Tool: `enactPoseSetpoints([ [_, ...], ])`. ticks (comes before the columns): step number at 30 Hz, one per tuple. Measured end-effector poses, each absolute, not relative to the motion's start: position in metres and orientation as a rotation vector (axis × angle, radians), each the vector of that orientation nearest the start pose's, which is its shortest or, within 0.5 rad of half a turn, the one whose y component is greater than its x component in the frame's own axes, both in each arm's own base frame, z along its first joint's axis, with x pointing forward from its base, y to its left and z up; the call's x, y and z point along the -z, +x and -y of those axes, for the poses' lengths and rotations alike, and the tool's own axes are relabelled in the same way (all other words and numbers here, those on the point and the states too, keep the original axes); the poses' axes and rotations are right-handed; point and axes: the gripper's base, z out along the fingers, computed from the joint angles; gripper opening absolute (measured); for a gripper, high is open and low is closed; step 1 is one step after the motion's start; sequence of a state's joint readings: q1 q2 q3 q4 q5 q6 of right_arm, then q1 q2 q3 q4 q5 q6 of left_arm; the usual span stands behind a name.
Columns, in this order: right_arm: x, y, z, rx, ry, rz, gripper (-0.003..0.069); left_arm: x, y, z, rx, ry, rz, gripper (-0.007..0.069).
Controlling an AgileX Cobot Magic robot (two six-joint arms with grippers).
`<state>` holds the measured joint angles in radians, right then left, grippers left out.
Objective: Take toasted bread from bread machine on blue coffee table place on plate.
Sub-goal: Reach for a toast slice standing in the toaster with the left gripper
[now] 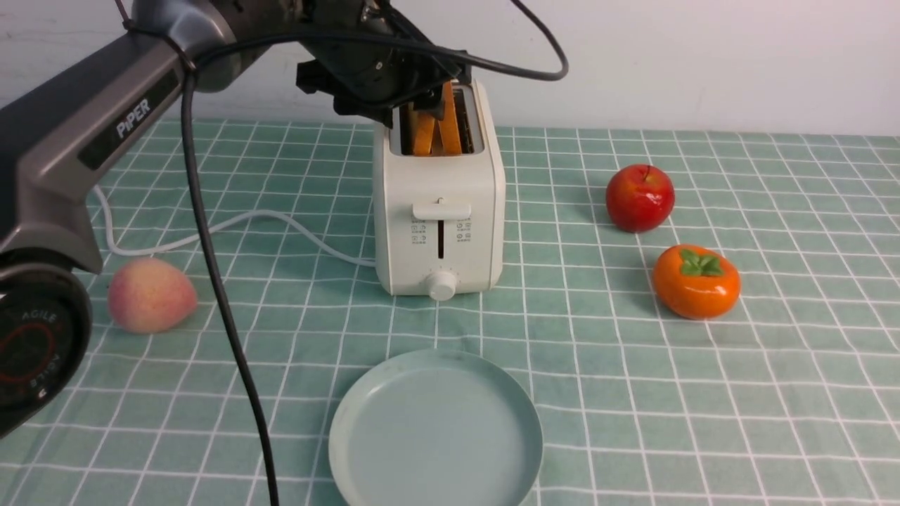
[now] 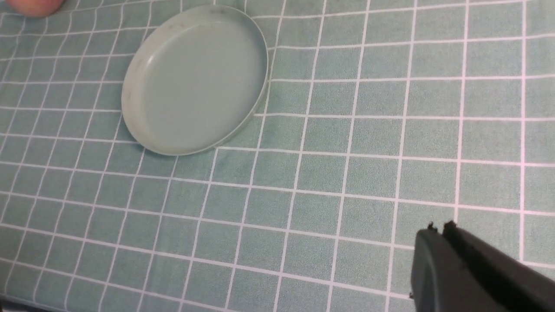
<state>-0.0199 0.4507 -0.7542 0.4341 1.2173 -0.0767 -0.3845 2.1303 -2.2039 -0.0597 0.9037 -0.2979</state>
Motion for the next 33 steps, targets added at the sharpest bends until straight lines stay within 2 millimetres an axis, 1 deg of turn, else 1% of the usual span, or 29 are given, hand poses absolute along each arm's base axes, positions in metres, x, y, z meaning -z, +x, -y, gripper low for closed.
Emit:
enactPoseSetpoints([
  [3,-0.337,0.045,-0.035,-0.509,-0.077,-2.338,0.0016,-0.338,0.458,0.188,0.385,0.090,-2.352,0.0441],
  [7,-0.337,0.045,-0.035,-0.508,-0.077,-2.338,0.0020,-0.333,0.462,0.186,0.326,0.105,-2.352,0.0396],
  [9,-0.337,0.045,-0.035,-0.508,-0.077,-2.338,0.0022,-0.331,0.463,0.185,0.300,0.112,-2.350,0.0329],
  [11,-0.337,0.045,-0.035,-0.508,-0.077,-2.338,0.0023,-0.331,0.463,0.184,0.282,0.117,-2.347,0.0234],
  [13,-0.337,0.045,-0.035,-0.508,-0.077,-2.338,0.0027,-0.331,0.464,0.184,0.265,0.123,-2.344,0.0099],
  [14,-0.337,0.045,-0.035,-0.508,-0.077,-2.338,0.0027,-0.331,0.464,0.184,0.264,0.125,-2.344,0.0089],
  [15,-0.337,0.045,-0.035,-0.508,-0.077,-2.338,0.0030,-0.331,0.464,0.184,0.259,0.128,-2.343,0.0039],
  [19,-0.337,0.045,-0.035,-0.508,-0.077,-2.338,0.0034,-0.332,0.463,0.185,0.269,0.122,-2.343,0.0039],
  [21,-0.337,0.045,-0.035,-0.508,-0.077,-2.338,0.0038,-0.337,0.460,0.185,0.277,0.118,-2.340,0.0039],
  [23,-0.337,0.045,-0.035,-0.508,-0.077,-2.338,0.0041,-0.349,0.455,0.182,0.285,0.114,-2.323,0.0039],
  [24,-0.337,0.045,-0.035,-0.508,-0.077,-2.338,0.0041,-0.350,0.454,0.182,0.286,0.114,-2.319,0.0039],
  [26,-0.337,0.045,-0.035,-0.506,-0.077,-2.339,0.0045,-0.381,0.439,0.177,0.315,0.107,-2.260,0.0039],
  [27,-0.337,0.045,-0.035,-0.506,-0.077,-2.339,0.0045,-0.384,0.438,0.176,0.318,0.107,-2.255,0.0039],
  [29,-0.337,0.046,-0.034,-0.493,-0.076,-2.341,0.0050,-0.423,0.414,0.169,0.387,0.096,-2.185,0.0039],
  [30,-0.336,0.046,-0.034,-0.490,-0.076,-2.342,0.0050,-0.430,0.410,0.168,0.400,0.094,-2.175,0.0039],
  [31,-0.336,0.046,-0.033,-0.480,-0.076,-2.344,0.0052,-0.449,0.394,0.165,0.447,0.098,-2.146,0.0039],
  [33,-0.336,0.046,-0.032,-0.467,-0.076,-2.346,0.0055,-0.470,0.373,0.161,0.499,0.128,-2.130,0.0039],
])
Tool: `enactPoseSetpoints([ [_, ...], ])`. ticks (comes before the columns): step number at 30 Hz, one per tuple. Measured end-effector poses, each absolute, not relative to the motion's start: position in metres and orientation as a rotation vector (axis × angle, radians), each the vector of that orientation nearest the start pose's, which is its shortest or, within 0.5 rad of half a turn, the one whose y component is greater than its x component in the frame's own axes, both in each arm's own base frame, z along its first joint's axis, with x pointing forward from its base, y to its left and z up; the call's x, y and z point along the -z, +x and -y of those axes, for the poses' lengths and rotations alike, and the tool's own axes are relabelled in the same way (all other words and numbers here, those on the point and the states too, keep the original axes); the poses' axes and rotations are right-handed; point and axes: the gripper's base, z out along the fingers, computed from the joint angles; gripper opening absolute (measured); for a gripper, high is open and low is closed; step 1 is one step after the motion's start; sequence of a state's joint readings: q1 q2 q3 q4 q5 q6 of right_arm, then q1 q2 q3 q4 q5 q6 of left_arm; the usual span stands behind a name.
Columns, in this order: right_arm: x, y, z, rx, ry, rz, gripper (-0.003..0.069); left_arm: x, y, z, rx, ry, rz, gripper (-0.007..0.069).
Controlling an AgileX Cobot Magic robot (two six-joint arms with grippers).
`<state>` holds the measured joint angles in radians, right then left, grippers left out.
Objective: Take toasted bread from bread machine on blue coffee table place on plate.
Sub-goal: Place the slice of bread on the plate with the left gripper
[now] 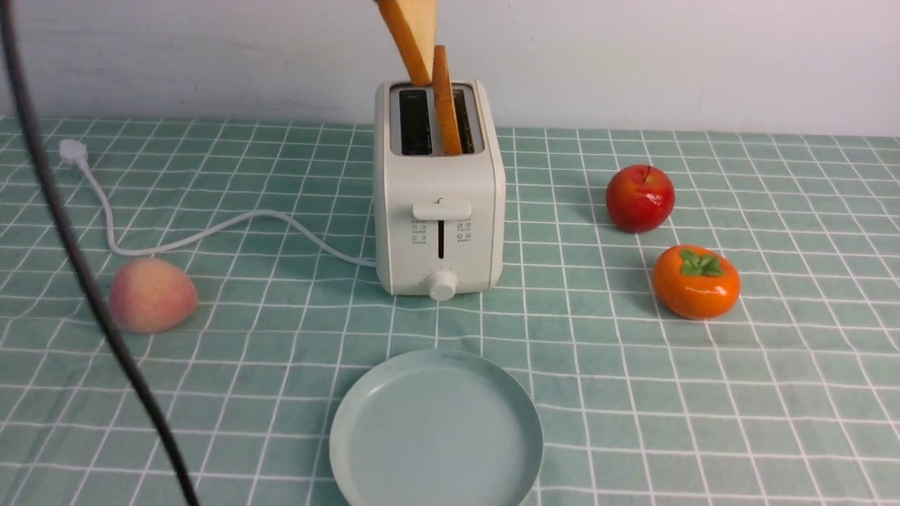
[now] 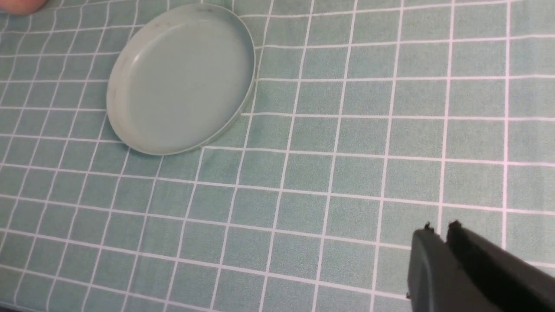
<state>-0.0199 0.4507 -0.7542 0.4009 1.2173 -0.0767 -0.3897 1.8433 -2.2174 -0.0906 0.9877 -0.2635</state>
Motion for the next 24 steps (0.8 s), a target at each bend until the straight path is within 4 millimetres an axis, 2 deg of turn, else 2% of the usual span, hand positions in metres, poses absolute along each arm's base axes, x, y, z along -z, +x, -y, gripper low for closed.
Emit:
enactPoseSetpoints([
  [2,-0.336,0.046,-0.032,-0.465,-0.076,-2.346,0.0057,-0.488,0.350,0.157,0.550,0.191,-2.134,0.0039],
  [3,-0.336,0.046,-0.032,-0.465,-0.076,-2.346,0.0057,-0.489,0.348,0.157,0.550,0.206,-2.134,0.0039],
  [5,-0.336,0.046,-0.032,-0.467,-0.076,-2.346,0.0061,-0.498,0.327,0.155,0.583,0.296,-2.160,0.0039],
  [7,-0.336,0.046,-0.033,-0.469,-0.076,-2.346,0.0065,-0.498,0.313,0.153,0.602,0.357,-2.201,0.0039],
  [10,-0.336,0.046,-0.033,-0.470,-0.076,-2.345,0.0069,-0.488,0.302,0.152,0.625,0.383,-2.269,0.0039],
  [11,-0.336,0.046,-0.033,-0.470,-0.076,-2.345,0.0071,-0.479,0.298,0.151,0.631,0.390,-2.311,0.0039],
  [12,-0.336,0.046,-0.033,-0.470,-0.076,-2.345,0.0071,-0.480,0.297,0.151,0.632,0.393,-2.306,0.0039],
  [14,-0.336,0.046,-0.033,-0.470,-0.076,-2.345,0.0075,-0.457,0.285,0.149,0.652,0.412,-2.392,0.0039],
  [16,-0.336,0.046,-0.033,-0.470,-0.076,-2.345,0.0077,-0.440,0.276,0.147,0.675,0.427,-2.445,0.0039],
  [17,-0.336,0.046,-0.033,-0.470,-0.076,-2.345,0.0078,-0.438,0.275,0.147,0.678,0.429,-2.451,0.0039],
  [18,-0.336,0.046,-0.033,-0.470,-0.076,-2.345,0.0080,-0.421,0.265,0.146,0.708,0.437,-2.500,0.0039],
  [19,-0.336,0.046,-0.033,-0.470,-0.076,-2.345,0.0080,-0.417,0.263,0.145,0.717,0.436,-2.514,0.0039],
  [21,-0.336,0.046,-0.033,-0.470,-0.076,-2.345,0.0085,-0.388,0.247,0.143,0.757,0.454,-2.595,0.0039],
  [22,-0.336,0.046,-0.033,-0.470,-0.076,-2.345,0.0085,-0.384,0.247,0.142,0.755,0.457,-2.605,0.0039],
  [24,-0.336,0.046,-0.033,-0.470,-0.076,-2.345,0.0089,-0.350,0.236,0.141,0.792,0.472,-2.673,0.0039],
])
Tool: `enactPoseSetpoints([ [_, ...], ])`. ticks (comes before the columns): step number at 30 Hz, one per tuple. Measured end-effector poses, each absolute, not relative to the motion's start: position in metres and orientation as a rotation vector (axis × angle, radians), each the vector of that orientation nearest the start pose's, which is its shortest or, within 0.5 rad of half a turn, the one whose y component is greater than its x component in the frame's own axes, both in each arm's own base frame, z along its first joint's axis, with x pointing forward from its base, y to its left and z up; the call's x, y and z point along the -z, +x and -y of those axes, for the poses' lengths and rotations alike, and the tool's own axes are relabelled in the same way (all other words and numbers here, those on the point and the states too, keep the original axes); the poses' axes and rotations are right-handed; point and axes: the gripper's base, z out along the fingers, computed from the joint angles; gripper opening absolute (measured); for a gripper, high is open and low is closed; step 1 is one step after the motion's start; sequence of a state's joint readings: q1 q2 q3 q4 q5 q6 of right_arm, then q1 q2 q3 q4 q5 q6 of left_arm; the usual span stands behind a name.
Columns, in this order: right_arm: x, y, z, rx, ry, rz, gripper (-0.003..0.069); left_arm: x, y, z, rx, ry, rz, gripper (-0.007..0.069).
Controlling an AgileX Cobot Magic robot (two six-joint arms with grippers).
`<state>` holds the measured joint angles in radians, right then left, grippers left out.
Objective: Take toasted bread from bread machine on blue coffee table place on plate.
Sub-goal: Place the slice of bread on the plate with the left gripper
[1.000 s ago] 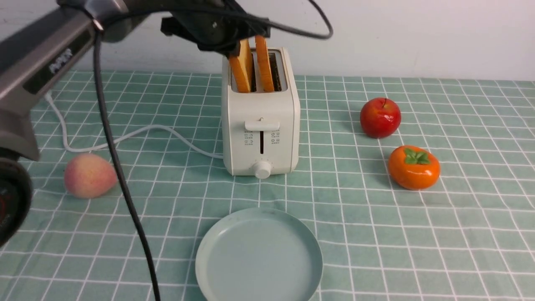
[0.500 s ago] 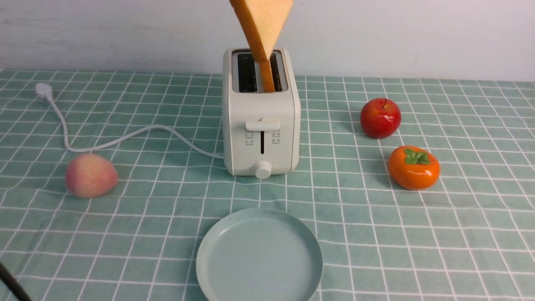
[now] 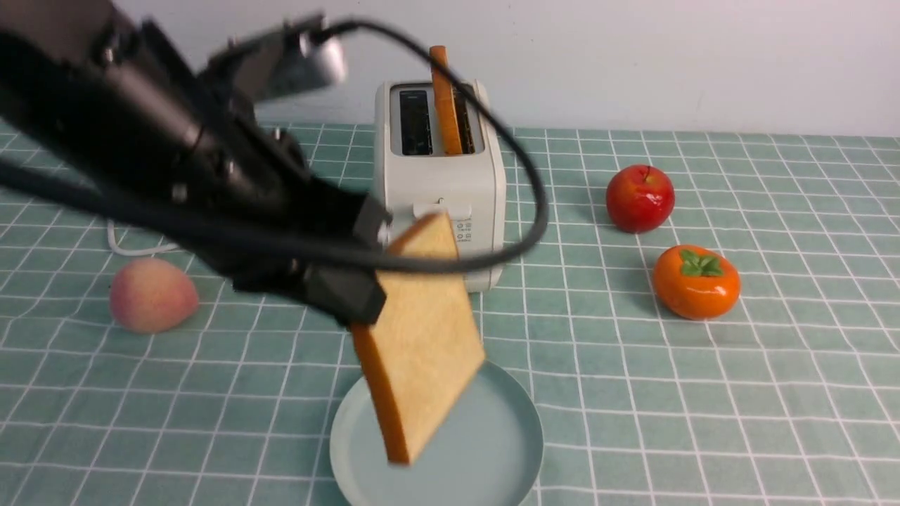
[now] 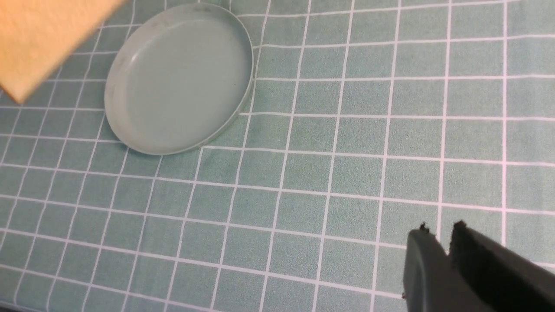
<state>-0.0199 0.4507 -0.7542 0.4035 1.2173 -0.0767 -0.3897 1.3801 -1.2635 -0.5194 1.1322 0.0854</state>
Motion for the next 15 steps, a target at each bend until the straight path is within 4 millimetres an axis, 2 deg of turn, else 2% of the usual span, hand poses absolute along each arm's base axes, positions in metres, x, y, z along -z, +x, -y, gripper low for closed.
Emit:
enactPoseSetpoints([
  [1,-0.336,0.046,-0.033,-0.470,-0.076,-2.345,0.0090,-0.335,0.234,0.142,0.806,0.472,-2.692,0.0039],
  [2,-0.336,0.046,-0.033,-0.470,-0.076,-2.345,0.0090,-0.332,0.234,0.142,0.809,0.472,-2.695,0.0039],
  [3,-0.336,0.046,-0.033,-0.472,-0.076,-2.345,0.0092,-0.312,0.233,0.143,0.834,0.467,-2.703,0.0039],
  [5,-0.336,0.046,-0.033,-0.472,-0.076,-2.345,0.0095,-0.292,0.235,0.147,0.898,0.457,-2.677,0.0039],
  [9,-0.337,0.047,-0.032,-0.469,-0.072,-2.330,0.0098,-0.270,0.247,0.155,0.974,0.376,-2.627,0.0039],
  [14,-0.338,0.048,-0.032,-0.466,-0.067,-2.316,0.0102,-0.252,0.263,0.158,0.967,0.284,-2.627,0.0045],
  [15,-0.338,0.048,-0.032,-0.465,-0.066,-2.311,0.0104,-0.244,0.268,0.159,0.955,0.260,-2.642,0.0070],
])
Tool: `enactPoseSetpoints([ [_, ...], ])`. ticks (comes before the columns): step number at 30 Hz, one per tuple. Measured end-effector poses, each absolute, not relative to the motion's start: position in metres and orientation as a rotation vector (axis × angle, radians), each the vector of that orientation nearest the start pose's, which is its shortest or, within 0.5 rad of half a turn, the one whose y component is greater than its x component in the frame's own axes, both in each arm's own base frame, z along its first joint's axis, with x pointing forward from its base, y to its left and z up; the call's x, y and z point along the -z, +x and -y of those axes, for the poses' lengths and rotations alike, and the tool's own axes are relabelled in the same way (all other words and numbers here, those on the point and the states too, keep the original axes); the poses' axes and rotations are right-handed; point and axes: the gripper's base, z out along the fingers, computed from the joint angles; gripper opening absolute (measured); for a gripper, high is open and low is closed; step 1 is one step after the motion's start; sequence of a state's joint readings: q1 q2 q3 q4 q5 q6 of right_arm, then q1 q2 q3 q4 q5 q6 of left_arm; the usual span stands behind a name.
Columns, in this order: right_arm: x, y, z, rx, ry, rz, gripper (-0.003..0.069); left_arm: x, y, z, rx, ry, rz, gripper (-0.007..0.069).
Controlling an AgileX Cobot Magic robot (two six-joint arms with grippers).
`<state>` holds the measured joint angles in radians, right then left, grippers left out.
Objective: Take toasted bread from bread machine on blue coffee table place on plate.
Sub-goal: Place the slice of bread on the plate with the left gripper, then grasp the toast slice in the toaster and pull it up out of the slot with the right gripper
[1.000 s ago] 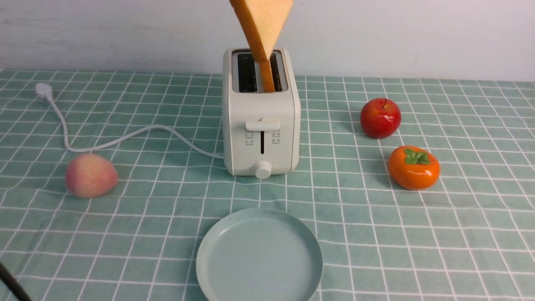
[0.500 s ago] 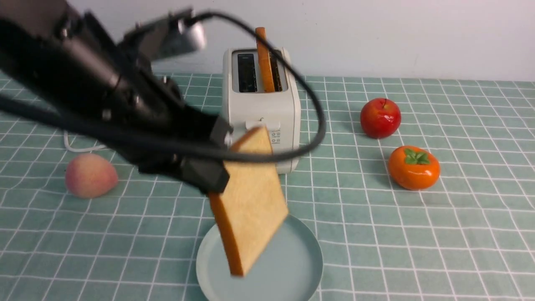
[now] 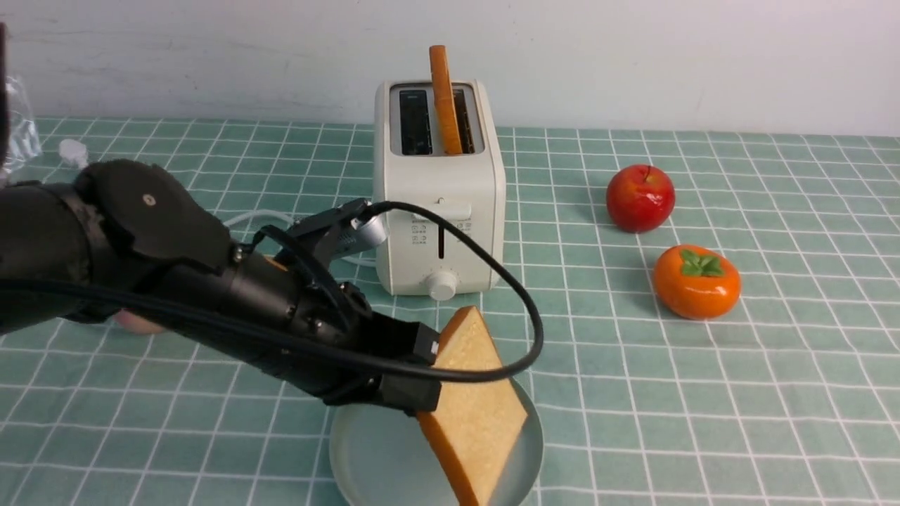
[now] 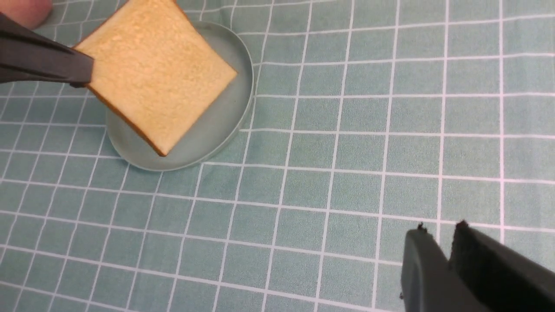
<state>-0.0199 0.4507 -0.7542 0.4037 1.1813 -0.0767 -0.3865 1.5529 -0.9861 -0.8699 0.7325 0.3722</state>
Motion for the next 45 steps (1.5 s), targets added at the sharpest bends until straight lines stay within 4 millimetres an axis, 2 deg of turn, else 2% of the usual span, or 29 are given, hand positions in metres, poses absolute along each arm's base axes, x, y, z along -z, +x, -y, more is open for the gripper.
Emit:
enactPoseSetpoints([
  [3,-0.338,0.048,-0.032,-0.465,-0.065,-2.306,0.0107,-0.231,0.273,0.160,0.945,0.238,-2.679,0.0137],
  [4,-0.339,0.049,-0.032,-0.465,-0.062,-2.299,0.0108,-0.222,0.276,0.162,0.945,0.217,-2.713,0.0215],
  [5,-0.339,0.049,-0.032,-0.468,-0.062,-2.296,0.0110,-0.218,0.277,0.162,0.942,0.209,-2.727,0.0262],
  [7,-0.341,0.049,-0.032,-0.468,-0.063,-2.288,0.0111,-0.213,0.278,0.162,0.926,0.217,-2.742,0.0340],
  [10,-0.350,0.047,-0.033,-0.467,-0.070,-2.263,0.0115,-0.210,0.278,0.159,0.863,0.259,-2.756,0.0406],
  [11,-0.350,0.048,-0.033,-0.467,-0.070,-2.264,0.0115,-0.210,0.278,0.159,0.859,0.260,-2.758,0.0408],
  [15,-0.377,0.048,-0.033,-0.464,-0.097,-2.241,0.0119,-0.217,0.274,0.147,0.679,0.302,-2.781,0.0395],
  [16,-0.379,0.048,-0.033,-0.463,-0.100,-2.239,0.0119,-0.217,0.274,0.147,0.681,0.291,-2.785,0.0393],
  [19,-0.403,0.054,-0.033,-0.459,-0.118,-2.234,0.0124,-0.230,0.269,0.133,0.506,0.277,-2.777,0.0329],
  [22,-0.414,0.064,-0.033,-0.456,-0.119,-2.236,0.0126,-0.240,0.265,0.124,0.412,0.240,-2.771,0.0275],
  [23,-0.420,0.077,-0.033,-0.458,-0.116,-2.255,0.0127,-0.250,0.260,0.117,0.339,0.197,-2.762,0.0209],
  [25,-0.427,0.091,-0.033,-0.466,-0.115,-2.273,0.0127,-0.261,0.253,0.110,0.292,0.132,-2.758,0.0135],
  [28,-0.435,0.127,-0.035,-0.520,-0.105,-2.324,0.0127,-0.286,0.235,0.097,0.268,0.075,-2.675,-0.0011],
  [32,-0.438,0.177,-0.036,-0.569,-0.091,-2.380,0.0127,-0.312,0.202,0.083,0.328,0.040,-2.529,-0.0014],
  [33,-0.438,0.191,-0.037,-0.573,-0.093,-2.392,0.0127,-0.314,0.192,0.079,0.345,0.031,-2.492,-0.0014],
  [34,-0.438,0.196,-0.037,-0.574,-0.093,-2.394,0.0127,-0.316,0.190,0.079,0.350,0.029,-2.482,-0.0014],
  [35,-0.439,0.217,-0.041,-0.578,-0.112,-2.406,0.0127,-0.320,0.175,0.072,0.379,0.010,-2.422,-0.0014],
  [36,-0.441,0.229,-0.046,-0.574,-0.135,-2.398,0.0127,-0.321,0.166,0.069,0.397,-0.001,-2.386,-0.0014],
  [40,-0.455,0.271,-0.077,-0.563,-0.249,-2.334,0.0127,-0.319,0.140,0.058,0.441,-0.019,-2.286,-0.0014],
  [41,-0.453,0.277,-0.079,-0.564,-0.251,-2.341,0.0127,-0.320,0.138,0.058,0.443,-0.019,-2.280,-0.0014],
  [42,-0.459,0.294,-0.095,-0.554,-0.291,-2.306,0.0132,-0.319,0.131,0.055,0.454,-0.023,-2.254,-0.0014],
  [44,-0.457,0.321,-0.121,-0.523,-0.355,-2.285,0.0146,-0.317,0.124,0.052,0.463,-0.029,-2.236,-0.0014],
  [45,-0.457,0.324,-0.123,-0.518,-0.360,-2.284,0.0148,-0.317,0.123,0.051,0.464,-0.030,-2.236,-0.0014],
])
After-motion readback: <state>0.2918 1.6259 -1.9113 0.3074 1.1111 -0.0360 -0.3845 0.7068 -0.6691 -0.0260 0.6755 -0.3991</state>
